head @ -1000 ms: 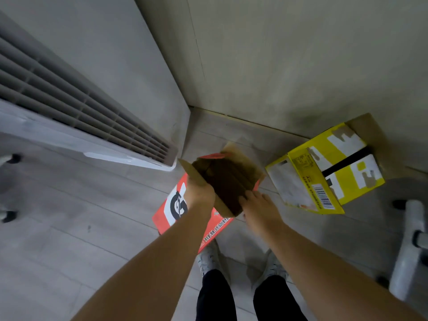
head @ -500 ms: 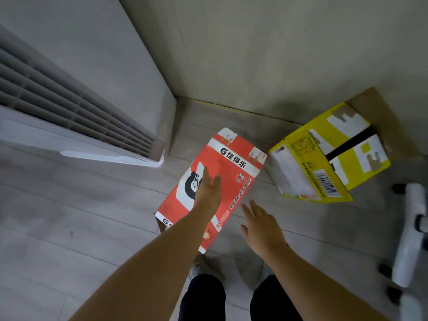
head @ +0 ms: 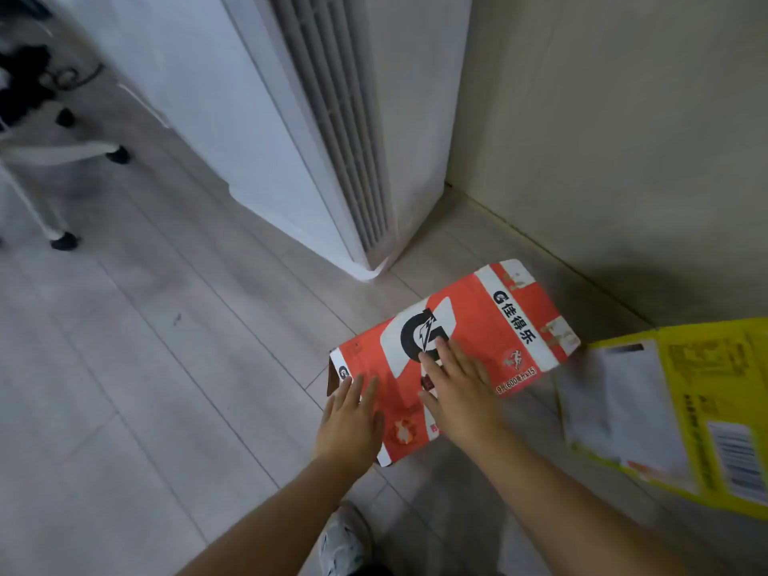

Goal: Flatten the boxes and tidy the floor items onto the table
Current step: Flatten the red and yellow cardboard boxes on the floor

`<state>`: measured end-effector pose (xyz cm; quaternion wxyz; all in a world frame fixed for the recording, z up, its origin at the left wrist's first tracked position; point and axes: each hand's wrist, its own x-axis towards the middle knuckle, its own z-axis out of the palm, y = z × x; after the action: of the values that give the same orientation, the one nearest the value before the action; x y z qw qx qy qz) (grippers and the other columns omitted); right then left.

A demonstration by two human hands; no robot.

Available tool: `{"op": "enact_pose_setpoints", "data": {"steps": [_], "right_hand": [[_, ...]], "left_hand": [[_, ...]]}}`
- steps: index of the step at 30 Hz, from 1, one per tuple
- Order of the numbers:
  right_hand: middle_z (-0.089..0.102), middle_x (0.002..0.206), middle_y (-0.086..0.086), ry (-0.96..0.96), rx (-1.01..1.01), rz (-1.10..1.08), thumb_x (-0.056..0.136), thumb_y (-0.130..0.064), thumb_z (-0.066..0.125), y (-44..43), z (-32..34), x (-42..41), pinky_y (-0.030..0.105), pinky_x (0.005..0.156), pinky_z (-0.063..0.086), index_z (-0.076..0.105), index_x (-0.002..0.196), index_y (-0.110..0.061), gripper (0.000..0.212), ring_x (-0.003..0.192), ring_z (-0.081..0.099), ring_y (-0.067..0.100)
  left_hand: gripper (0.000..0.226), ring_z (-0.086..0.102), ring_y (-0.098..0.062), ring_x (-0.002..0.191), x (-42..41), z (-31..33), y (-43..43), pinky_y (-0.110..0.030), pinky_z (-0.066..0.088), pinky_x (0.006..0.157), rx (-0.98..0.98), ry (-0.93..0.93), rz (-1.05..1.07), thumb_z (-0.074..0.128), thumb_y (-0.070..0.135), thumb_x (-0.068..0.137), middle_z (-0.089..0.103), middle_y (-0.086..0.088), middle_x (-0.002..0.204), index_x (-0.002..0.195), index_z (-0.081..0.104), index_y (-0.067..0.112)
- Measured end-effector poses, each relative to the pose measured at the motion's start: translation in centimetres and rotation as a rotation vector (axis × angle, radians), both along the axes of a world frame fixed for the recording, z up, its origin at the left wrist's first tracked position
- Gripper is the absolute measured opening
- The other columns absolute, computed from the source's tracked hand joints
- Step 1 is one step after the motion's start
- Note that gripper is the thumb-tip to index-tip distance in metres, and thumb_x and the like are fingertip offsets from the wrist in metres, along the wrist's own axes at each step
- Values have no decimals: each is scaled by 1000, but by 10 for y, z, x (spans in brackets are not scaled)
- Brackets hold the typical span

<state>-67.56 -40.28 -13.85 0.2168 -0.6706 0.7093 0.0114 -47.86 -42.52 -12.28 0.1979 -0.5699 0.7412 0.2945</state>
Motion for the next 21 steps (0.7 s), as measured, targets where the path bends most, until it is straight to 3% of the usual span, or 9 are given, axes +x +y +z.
{"op": "enact_pose_setpoints", "data": {"steps": [4,9,12,17,21], "right_hand": [[14,164,6,77,-118,211,97,-53,42,-37,-57,26,51,122,10,29,152,-29,61,152,5,26],[-1,166,3,132,-183,384,101,-55,24,-60,-110,68,52,122,6,15,156,-31,60,152,-8,23],[5,165,3,125,-230,427,100,-54,23,-65,-121,81,54,121,10,21,154,-31,59,152,-1,23],[35,157,5,148,-374,735,96,-39,45,-75,-106,106,52,120,16,57,132,-24,41,148,23,25],[49,148,0,179,-258,958,95,-39,42,-50,-110,114,53,120,15,68,117,-27,36,147,27,24]], "left_hand": [[61,-22,-16,151,45,-73,2,-37,-9,123,-150,74,34,15,51,106,-23,9,160,152,-19,32],[59,-19,-12,151,87,-149,4,-41,-3,125,-349,213,-62,11,49,106,-12,9,165,159,-4,29],[60,-5,-18,154,103,-185,-2,-44,11,125,-472,263,-58,20,42,104,0,4,168,160,4,25],[66,9,-24,154,125,-227,-11,-51,29,119,-637,347,-18,48,14,98,13,1,167,159,22,22],[66,15,-29,153,139,-236,-15,-53,33,116,-723,410,40,52,6,95,21,-4,165,155,34,29]]}}
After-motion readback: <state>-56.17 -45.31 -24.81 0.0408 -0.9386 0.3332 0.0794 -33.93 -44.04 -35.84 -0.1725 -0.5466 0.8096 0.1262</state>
